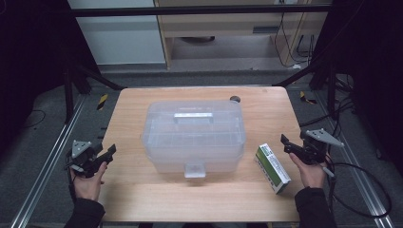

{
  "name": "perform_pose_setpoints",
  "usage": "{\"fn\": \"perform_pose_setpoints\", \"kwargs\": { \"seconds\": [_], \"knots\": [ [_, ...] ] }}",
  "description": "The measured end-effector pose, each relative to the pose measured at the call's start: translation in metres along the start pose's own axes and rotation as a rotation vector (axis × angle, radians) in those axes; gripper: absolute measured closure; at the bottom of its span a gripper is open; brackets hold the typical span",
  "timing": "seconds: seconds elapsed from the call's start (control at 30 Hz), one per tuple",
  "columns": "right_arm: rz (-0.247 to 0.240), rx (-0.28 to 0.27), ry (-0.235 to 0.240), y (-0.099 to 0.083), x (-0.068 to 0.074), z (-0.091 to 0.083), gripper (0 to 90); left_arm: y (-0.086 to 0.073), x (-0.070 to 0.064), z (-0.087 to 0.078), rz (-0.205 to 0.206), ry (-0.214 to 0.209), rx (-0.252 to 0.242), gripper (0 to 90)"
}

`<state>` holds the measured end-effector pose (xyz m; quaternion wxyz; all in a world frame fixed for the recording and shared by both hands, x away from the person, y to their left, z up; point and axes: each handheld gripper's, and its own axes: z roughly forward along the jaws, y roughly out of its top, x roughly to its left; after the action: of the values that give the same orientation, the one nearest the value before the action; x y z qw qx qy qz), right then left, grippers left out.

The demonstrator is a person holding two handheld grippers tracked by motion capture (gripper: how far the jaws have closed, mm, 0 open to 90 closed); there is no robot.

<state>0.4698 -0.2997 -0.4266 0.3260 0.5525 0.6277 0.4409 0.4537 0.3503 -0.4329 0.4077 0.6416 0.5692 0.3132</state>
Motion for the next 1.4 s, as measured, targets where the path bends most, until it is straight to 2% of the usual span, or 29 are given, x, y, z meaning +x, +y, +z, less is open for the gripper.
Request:
{"fn": "perform_pose_setpoints", "kwargs": {
  "seconds": [0.13,0.2,0.3,0.4,0.5,0.57,0.63,0.67,0.8,1.03,1.23,1.4],
  "knots": [
    [-0.025,0.001,0.021,0.004,0.005,-0.005,24.8,0.006,-0.004,-0.002,0.015,-0.033,0.017,42.2],
    [-0.035,-0.001,0.046,0.007,0.008,-0.010,24.8,0.011,-0.008,-0.004,0.035,-0.072,0.021,41.3],
    [-0.040,0.005,0.064,0.010,0.011,-0.011,24.8,0.016,-0.010,-0.006,0.050,-0.093,0.016,41.2],
    [-0.066,0.005,0.096,0.017,0.018,-0.015,24.7,0.023,-0.013,-0.010,0.078,-0.110,0.008,40.4],
    [-0.075,0.008,0.120,0.020,0.023,-0.016,24.7,0.027,-0.014,-0.016,0.072,-0.125,-0.009,40.4],
    [-0.098,0.015,0.137,0.021,0.029,-0.015,24.2,0.030,-0.015,-0.018,0.073,-0.138,-0.013,40.1],
    [-0.108,0.015,0.140,0.021,0.030,-0.015,24.1,0.032,-0.017,-0.020,0.080,-0.145,-0.018,40.0],
    [-0.117,0.020,0.151,0.022,0.032,-0.014,23.9,0.035,-0.020,-0.021,0.096,-0.160,-0.018,39.9],
    [-0.132,0.034,0.162,0.023,0.034,-0.014,23.2,0.040,-0.024,-0.023,0.125,-0.166,-0.020,39.6],
    [-0.149,0.044,0.164,0.026,0.033,-0.015,22.7,0.060,-0.026,-0.025,0.158,-0.197,-0.041,41.4],
    [-0.154,0.050,0.174,0.029,0.034,-0.011,22.6,0.083,-0.036,-0.023,0.221,-0.227,-0.039,42.9],
    [-0.176,0.062,0.177,0.028,0.036,-0.009,22.4,0.102,-0.051,-0.023,0.296,-0.256,-0.034,43.8]
  ]
}}
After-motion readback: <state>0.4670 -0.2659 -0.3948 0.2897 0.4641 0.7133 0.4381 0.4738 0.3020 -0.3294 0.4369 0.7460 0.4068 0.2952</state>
